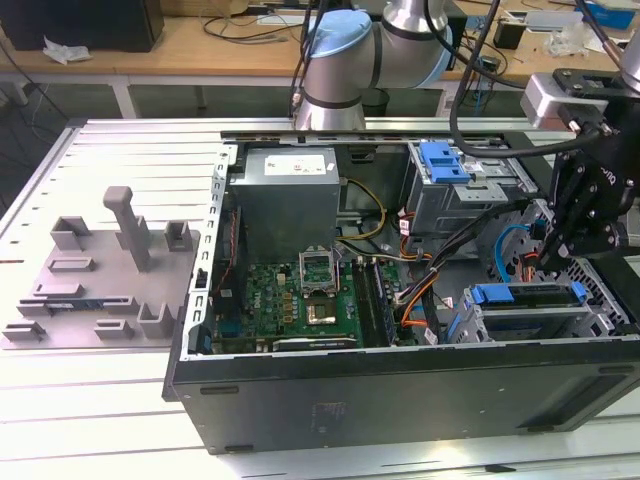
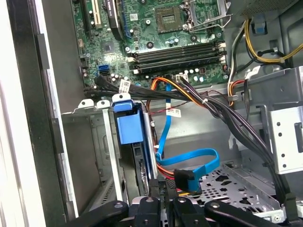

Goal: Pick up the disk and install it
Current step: 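Insert the first disk wire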

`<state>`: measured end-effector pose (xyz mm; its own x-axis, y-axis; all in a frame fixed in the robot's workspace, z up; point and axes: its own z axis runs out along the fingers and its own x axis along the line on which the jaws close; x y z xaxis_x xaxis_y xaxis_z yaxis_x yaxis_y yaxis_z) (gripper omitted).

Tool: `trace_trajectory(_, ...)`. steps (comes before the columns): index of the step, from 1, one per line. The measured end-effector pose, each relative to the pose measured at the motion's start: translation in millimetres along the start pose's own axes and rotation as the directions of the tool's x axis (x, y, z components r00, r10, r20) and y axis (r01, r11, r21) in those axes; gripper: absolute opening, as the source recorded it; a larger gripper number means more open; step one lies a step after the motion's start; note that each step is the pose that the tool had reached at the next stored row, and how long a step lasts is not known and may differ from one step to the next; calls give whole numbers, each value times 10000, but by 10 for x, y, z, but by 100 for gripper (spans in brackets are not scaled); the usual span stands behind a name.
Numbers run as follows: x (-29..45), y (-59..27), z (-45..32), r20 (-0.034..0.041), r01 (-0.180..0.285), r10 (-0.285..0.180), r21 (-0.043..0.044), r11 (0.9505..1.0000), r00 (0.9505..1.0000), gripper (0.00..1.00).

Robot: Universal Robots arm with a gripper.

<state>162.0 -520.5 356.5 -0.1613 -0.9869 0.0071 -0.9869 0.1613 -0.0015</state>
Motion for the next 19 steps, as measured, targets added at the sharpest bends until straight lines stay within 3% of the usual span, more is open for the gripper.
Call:
trace_trajectory(9,25,6,1,78,740,-740,22,9973,9972,17)
trace_trajectory(19,32,5,0,80,767,-767,24,9970,9970,17)
